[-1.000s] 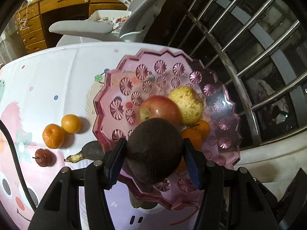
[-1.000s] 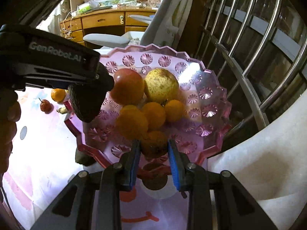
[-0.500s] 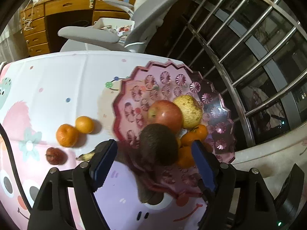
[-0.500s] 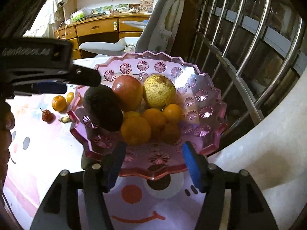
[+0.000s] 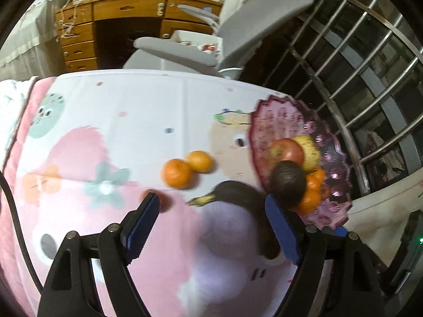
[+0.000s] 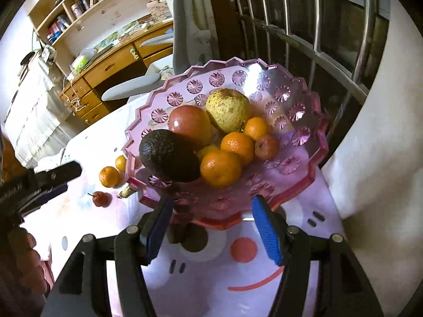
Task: Organize fruits
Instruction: 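Withdraw both grippers toward the wrinkled red fruit and the banana, then grasp the wrinkled red fruit with the left gripper while the right gripper grasps the banana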
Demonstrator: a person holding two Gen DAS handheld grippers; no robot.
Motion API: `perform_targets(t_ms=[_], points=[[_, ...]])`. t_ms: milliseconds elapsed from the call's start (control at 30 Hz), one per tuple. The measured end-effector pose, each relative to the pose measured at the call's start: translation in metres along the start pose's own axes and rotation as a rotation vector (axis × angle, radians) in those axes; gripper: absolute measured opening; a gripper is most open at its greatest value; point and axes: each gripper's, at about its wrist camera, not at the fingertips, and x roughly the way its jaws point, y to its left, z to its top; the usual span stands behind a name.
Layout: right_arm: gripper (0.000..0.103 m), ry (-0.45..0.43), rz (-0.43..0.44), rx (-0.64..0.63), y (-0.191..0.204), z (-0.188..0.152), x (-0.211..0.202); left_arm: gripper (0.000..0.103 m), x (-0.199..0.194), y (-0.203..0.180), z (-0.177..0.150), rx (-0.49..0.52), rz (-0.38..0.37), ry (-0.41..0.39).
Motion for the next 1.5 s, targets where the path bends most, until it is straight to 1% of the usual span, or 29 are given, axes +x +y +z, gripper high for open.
perform_targets(t_ms=[167,300,500,700,833,967,1100,1167,1267,1433,1500], points=[[0.063,-0.014,0.0,0.012,0.015,-0.008,-0.003,0.081,0.002,0.031,-0.007,-0.01,0.062,0.032],[0.063,-0.004,-0.006,0.017,0.027,-0.016,-0.003,0.081,0.008,0.049,-0.014,-0.01,0.092,0.06],[0.063,0.026,-0.017,0.013,0.041,-0.028,0.006,0.081,0.022,0.061,-0.02,0.006,0.098,0.087],[0.063,0.05,-0.045,0.002,0.05,-0.037,0.023,0.081,0.043,0.067,-0.018,0.013,0.098,0.114],[0.063,0.056,-0.069,-0.026,0.054,-0.046,0.038,0.078,0.057,0.069,-0.015,0.023,0.102,0.131],[0.063,0.04,-0.08,-0.068,0.059,-0.053,0.051,0.07,0.067,0.069,-0.013,0.024,0.094,0.145],[0.063,0.0,-0.08,-0.107,0.062,-0.057,0.061,0.068,0.074,0.068,-0.011,0.018,0.078,0.151],[0.063,-0.023,-0.077,-0.117,0.062,-0.058,0.064,0.06,0.077,0.067,-0.01,0.014,0.069,0.154],[0.063,-0.044,-0.093,-0.144,0.063,-0.057,0.069,0.058,0.08,0.066,-0.008,0.01,0.049,0.155],[0.063,-0.086,-0.096,-0.192,0.064,-0.059,0.077,0.055,0.086,0.061,-0.007,0.015,0.05,0.163],[0.063,-0.103,-0.11,-0.213,0.064,-0.06,0.08,0.053,0.089,0.06,-0.008,0.014,0.052,0.168]])
